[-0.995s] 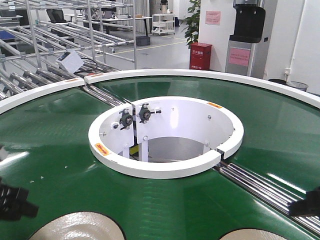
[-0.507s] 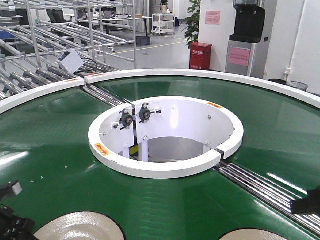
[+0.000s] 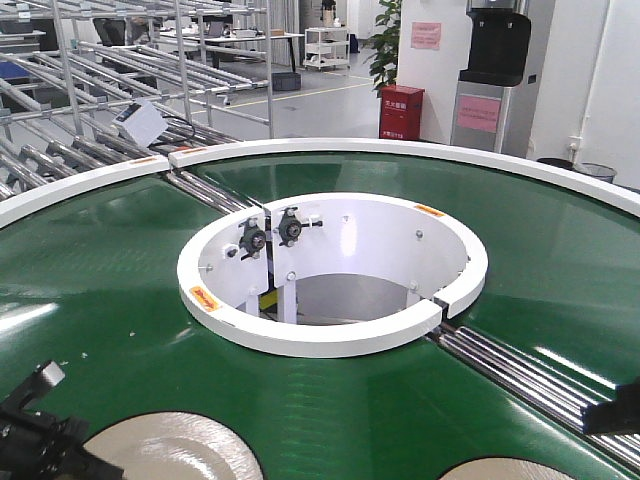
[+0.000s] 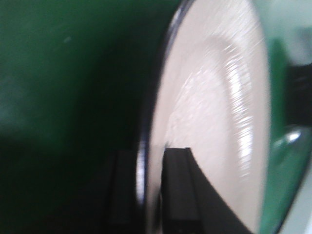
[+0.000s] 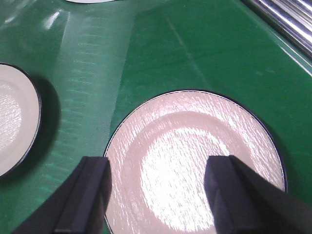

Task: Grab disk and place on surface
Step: 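Grip each plate rim and lift both plates upright off the conveyor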

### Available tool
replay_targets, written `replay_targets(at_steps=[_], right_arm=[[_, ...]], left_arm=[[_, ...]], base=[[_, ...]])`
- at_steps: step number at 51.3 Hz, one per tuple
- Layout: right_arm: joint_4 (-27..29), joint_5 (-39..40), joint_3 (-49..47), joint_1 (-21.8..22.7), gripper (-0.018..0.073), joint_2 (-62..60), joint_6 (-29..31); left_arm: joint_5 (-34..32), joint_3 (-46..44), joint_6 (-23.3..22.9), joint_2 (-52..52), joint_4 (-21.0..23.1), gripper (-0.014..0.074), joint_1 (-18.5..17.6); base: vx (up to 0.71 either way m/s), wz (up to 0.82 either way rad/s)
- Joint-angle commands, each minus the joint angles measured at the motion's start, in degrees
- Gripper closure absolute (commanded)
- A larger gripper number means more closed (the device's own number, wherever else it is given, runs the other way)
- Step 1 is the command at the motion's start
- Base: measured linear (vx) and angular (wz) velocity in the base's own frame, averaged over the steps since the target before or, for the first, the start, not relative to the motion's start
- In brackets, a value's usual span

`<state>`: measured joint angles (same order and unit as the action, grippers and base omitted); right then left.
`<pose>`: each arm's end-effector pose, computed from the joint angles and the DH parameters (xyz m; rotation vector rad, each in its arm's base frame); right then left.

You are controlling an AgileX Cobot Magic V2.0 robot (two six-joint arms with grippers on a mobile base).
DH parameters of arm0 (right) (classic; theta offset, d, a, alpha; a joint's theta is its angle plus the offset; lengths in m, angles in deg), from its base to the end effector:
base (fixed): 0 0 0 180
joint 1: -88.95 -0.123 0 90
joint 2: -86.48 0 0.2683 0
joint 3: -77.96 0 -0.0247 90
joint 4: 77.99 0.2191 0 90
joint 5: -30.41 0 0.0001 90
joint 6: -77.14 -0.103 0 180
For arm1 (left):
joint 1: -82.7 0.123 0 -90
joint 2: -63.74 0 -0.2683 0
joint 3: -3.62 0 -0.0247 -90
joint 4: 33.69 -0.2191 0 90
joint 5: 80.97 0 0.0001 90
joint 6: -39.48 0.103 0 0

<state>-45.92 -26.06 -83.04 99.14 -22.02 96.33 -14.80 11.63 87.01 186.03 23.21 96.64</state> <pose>0.1954 0.0112 0.3269 0.0217 2.4177 0.4868 0.3342 0.0016 0.1608 0.0276 2.6816 -1.2174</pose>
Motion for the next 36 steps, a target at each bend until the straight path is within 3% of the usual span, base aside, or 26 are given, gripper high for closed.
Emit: replay_targets(at_steps=[1, 6, 15, 22, 31, 36], right_arm=[[1.5, 2.2, -1.9, 0.3, 0.0091, -1.0, 0.7], [1.5, 2.3, -1.9, 0.4, 0.0091, -1.0, 0.7], [0.3, 3.0, -2.2, 0.4, 0.0091, -1.0, 0.0], [-4.5, 2.5, -4.4, 0.4, 0.0091, -0.4, -3.5], [-8.6, 0.6, -9.3, 0.9, 0.0091, 3.7, -7.3], [-4.1, 0.6, -9.7, 4.9, 0.0091, 7.4, -6.4]], left_arm=[[6.2, -0.9, 2.0, -3.4, 10.0, 0.0607, -1.0], [6.2, -0.9, 2.3, -6.5, 16.4, 0.0606, -1.0], [6.2, -0.9, 3.3, -15.7, 22.7, 0.0604, -1.0], [6.2, -0.9, 3.3, -24.0, 27.3, 0.0604, -1.0], [6.2, -0.9, 3.4, -32.2, 29.1, 0.0604, -1.0], [6.2, -0.9, 3.2, -35.2, 29.1, 0.0604, -1.0]], base=[[0.0, 0.0], [0.0, 0.0], [0.0, 0.0], [0.0, 0.0], [0.0, 0.0], [0.0, 0.0]])
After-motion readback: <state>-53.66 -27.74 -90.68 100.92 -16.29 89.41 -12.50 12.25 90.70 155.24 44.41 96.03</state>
